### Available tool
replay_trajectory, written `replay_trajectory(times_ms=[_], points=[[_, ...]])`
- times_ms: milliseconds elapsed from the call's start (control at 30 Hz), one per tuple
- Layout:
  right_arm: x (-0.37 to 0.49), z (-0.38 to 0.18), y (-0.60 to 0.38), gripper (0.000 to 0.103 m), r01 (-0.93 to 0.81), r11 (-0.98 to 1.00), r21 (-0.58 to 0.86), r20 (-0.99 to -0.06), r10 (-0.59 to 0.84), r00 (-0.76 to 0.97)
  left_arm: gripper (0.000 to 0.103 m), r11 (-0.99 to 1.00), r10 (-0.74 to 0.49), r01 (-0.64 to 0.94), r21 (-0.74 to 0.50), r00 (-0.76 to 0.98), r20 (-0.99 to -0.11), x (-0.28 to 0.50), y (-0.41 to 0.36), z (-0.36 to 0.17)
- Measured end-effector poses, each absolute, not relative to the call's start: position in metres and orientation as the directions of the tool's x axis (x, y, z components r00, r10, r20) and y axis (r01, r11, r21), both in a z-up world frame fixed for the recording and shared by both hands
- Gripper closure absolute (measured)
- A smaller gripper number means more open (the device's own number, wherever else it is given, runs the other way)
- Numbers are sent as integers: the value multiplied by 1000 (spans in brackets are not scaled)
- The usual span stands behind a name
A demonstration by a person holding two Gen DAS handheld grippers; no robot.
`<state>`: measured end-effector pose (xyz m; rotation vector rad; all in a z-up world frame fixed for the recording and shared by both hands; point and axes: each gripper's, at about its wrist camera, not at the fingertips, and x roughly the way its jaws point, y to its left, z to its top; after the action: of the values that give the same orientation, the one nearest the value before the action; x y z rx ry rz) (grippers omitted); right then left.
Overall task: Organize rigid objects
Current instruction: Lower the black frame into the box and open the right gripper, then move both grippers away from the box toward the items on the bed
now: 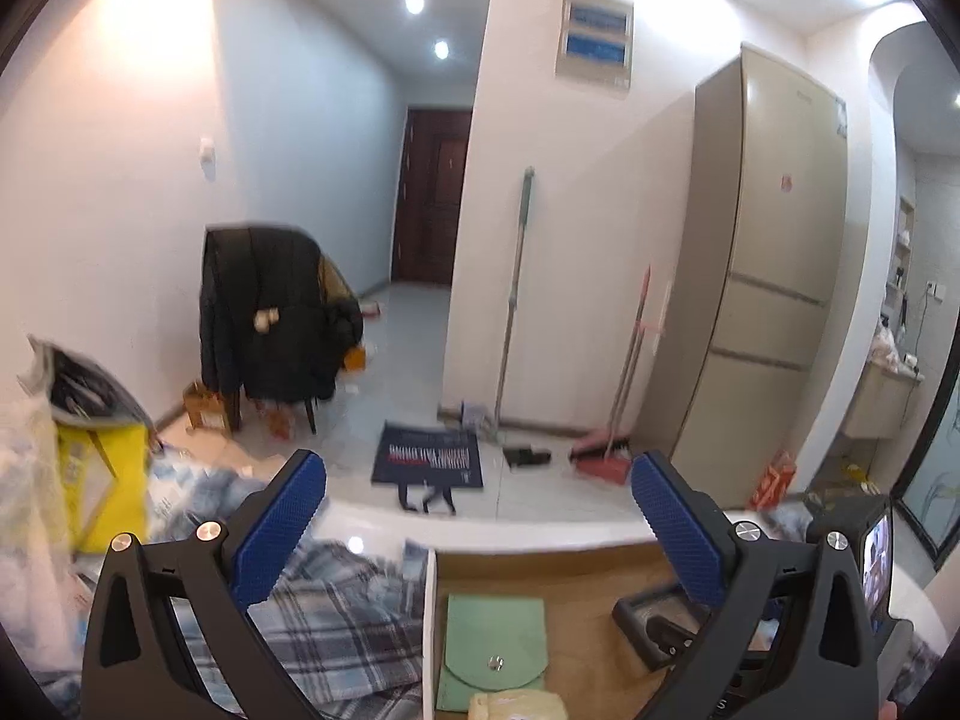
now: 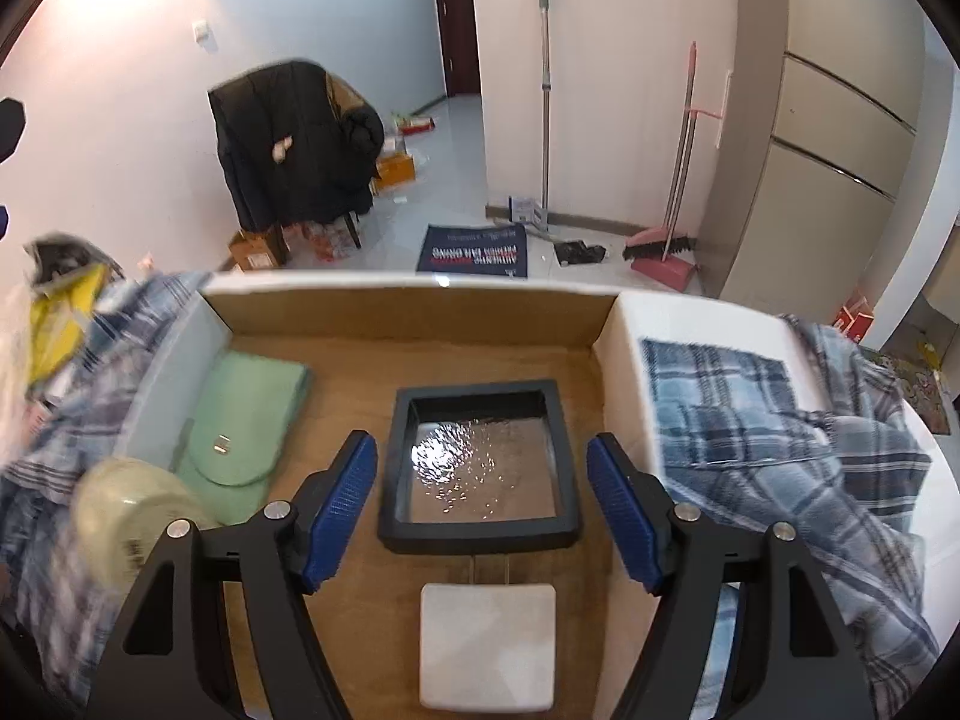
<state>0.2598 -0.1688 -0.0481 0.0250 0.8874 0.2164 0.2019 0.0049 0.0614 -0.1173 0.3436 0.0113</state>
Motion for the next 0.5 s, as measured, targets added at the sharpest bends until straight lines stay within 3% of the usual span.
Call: replay_trajectory(times_ms=[167,500], points=[[231,5,-192,31,-155,972,175,-693,233,682,0,993,-33,6,-122,975,-221,154,-2,107],[119,86,-218,20,-178,974,142,-534,226,815,0,998,-52,51,-27,999,-17,36,-15,146]])
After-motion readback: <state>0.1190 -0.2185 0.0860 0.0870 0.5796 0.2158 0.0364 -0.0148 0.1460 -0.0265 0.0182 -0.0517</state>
